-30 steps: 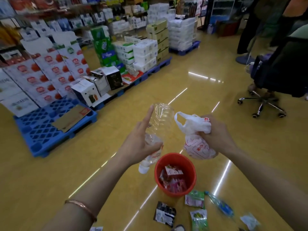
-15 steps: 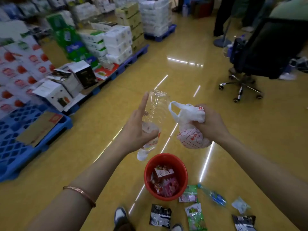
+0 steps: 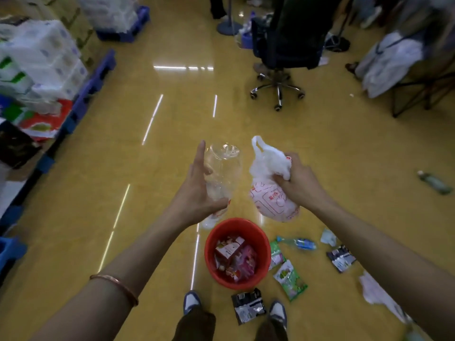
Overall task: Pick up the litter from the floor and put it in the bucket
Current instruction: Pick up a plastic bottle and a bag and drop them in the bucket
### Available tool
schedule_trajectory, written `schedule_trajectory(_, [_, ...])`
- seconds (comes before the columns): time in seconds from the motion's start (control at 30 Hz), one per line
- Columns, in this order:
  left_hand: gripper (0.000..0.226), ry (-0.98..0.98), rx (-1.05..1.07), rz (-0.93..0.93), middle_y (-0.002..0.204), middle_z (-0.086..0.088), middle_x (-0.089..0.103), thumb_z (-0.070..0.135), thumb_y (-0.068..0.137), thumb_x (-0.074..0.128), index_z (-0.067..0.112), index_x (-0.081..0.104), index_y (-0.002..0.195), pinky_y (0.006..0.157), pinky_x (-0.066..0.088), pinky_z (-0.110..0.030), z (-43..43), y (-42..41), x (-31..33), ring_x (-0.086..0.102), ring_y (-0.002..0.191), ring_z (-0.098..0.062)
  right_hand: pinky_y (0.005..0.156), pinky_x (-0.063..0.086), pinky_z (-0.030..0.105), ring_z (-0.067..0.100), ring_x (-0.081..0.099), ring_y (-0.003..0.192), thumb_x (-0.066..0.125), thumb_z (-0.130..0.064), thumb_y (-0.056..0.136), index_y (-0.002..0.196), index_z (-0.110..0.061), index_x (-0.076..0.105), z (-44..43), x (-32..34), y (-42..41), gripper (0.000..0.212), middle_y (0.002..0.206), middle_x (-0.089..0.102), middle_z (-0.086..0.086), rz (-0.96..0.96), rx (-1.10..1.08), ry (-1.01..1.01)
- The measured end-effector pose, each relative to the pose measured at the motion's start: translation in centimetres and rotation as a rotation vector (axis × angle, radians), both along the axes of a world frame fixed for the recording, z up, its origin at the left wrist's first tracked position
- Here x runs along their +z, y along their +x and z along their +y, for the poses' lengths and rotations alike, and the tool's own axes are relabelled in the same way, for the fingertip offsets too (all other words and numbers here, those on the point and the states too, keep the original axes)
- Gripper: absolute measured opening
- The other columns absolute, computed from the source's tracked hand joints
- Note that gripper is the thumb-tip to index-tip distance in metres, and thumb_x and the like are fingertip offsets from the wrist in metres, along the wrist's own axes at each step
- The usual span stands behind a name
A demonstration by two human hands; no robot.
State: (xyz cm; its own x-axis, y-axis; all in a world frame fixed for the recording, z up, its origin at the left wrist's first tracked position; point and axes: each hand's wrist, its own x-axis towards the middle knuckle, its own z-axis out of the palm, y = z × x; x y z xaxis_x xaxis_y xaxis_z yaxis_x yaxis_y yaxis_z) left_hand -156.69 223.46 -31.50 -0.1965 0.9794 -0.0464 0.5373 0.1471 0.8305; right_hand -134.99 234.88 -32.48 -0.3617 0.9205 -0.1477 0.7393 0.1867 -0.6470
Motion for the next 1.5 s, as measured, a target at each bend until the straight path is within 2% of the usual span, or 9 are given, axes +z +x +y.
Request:
schedule_trajectory(0.2, [0.131, -0.102, -0.100, 0.042, 0.117, -0.006, 0.051, 0.029, 0.063, 0.083, 0.056, -0.024, 0.134, 0.081, 0.053, -0.042, 1.6, -1.8, -4.0, 0.059, 0.090, -0.022, 0.060, 0.036, 0.034, 0.035, 0.057, 0.080, 0.048, -0.033, 0.095, 0.124, -0.010, 0.036, -2.0, -4.6, 0.4, 0.040, 0.097, 0.064, 0.018, -0.303, -0.150, -0.042])
schedule_trajectory(0.33, [0.131, -0.168, -0.146, 0.040, 0.114, -0.006, 0.050, 0.029, 0.066, 0.083, 0.058, -0.027, 0.131, 0.070, 0.052, -0.032, 2.0, -1.3, -8.3, 0.060, 0.076, -0.015, 0.066, 0.042, 0.036, 0.036, 0.056, 0.087, 0.058, -0.031, 0.090, 0.134, -0.015, 0.031, -3.0, -9.2, 1.8, 0.054, 0.122, 0.043, 0.014, -0.235, -0.226, -0.137])
schedule_trajectory(0.47, [0.131, -0.255, -0.168, 0.083, 0.119, -0.012, 0.053, 0.033, 0.069, 0.081, 0.051, -0.031, 0.133, 0.078, 0.054, -0.045, 2.4, -0.9, -13.7, 0.063, 0.085, -0.024, 0.073, 0.042, 0.033, 0.033, 0.049, 0.108, 0.063, -0.026, 0.087, 0.136, -0.014, 0.036, -3.2, -14.5, 2.5, 0.058, 0.130, 0.032, 0.017, -0.184, -0.200, -0.176])
schedule_trajectory(0.7, [0.124, -0.272, -0.127, 0.146, 0.140, -0.008, 0.029, 0.029, 0.073, 0.079, 0.053, -0.026, 0.134, 0.060, 0.055, -0.036, 2.7, 0.4, -22.7, 0.058, 0.063, -0.017, 0.069, 0.034, 0.029, 0.029, 0.054, 0.105, 0.057, -0.008, 0.085, 0.125, -0.014, 0.051, -1.6, -23.8, 2.6, 0.041, 0.121, 0.053, 0.011, -0.141, -0.143, -0.202])
schedule_trajectory(0.93, [0.106, -0.371, -0.122, 0.196, 0.133, -0.005, 0.036, 0.029, 0.069, 0.081, 0.049, 0.001, 0.137, 0.061, 0.057, -0.041, 1.9, 1.5, -35.1, 0.063, 0.073, -0.021, 0.067, 0.040, 0.026, 0.021, 0.054, 0.091, 0.067, 0.004, 0.076, 0.129, -0.016, 0.050, -2.2, -35.0, 2.8, 0.060, 0.138, 0.036, 0.007, -0.111, -0.004, -0.180])
schedule_trajectory(1.17, [0.096, -0.397, -0.139, 0.125, 0.137, -0.006, 0.035, 0.032, 0.069, 0.080, 0.042, 0.009, 0.134, 0.077, 0.057, -0.041, 1.3, 1.3, -47.0, 0.055, 0.111, -0.023, 0.090, 0.044, 0.031, 0.028, 0.049, 0.120, 0.066, 0.009, 0.068, 0.128, -0.012, 0.053, -3.9, -48.5, 2.7, 0.065, 0.139, 0.044, 0.009, -0.127, 0.071, -0.300])
schedule_trajectory(1.23, [0.095, -0.401, -0.150, 0.121, 0.137, -0.005, 0.032, 0.031, 0.070, 0.079, 0.042, 0.010, 0.134, 0.083, 0.055, -0.040, 1.2, 1.3, -49.6, 0.051, 0.115, -0.022, 0.098, 0.038, 0.030, 0.027, 0.044, 0.128, 0.070, 0.004, 0.072, 0.133, -0.011, 0.049, -3.9, -51.1, 2.3, 0.066, 0.143, 0.040, 0.009, -0.148, 0.074, -0.323])
schedule_trajectory(1.37, [0.089, -0.418, -0.105, 0.101, 0.136, -0.005, 0.031, 0.036, 0.074, 0.076, 0.038, 0.012, 0.135, 0.085, 0.054, -0.043, 0.7, 1.1, -54.0, 0.050, 0.116, -0.023, 0.113, 0.016, 0.025, 0.021, 0.013, 0.145, 0.073, -0.023, 0.081, 0.148, -0.004, 0.021, -3.9, -54.9, 0.9, 0.087, 0.158, 0.006, 0.009, -0.250, 0.237, -0.435])
schedule_trajectory(1.5, [0.082, -0.470, -0.112, 0.156, 0.135, -0.006, 0.032, 0.043, 0.079, 0.070, 0.029, 0.017, 0.140, 0.078, 0.054, -0.046, -0.2, 1.1, -57.0, 0.055, 0.107, -0.028, 0.118, 0.014, 0.043, 0.035, -0.002, 0.146, 0.050, -0.025, 0.096, 0.149, -0.001, 0.003, -4.1, -58.7, 0.1, 0.076, 0.158, -0.014, 0.008, -0.431, 0.402, -0.438])
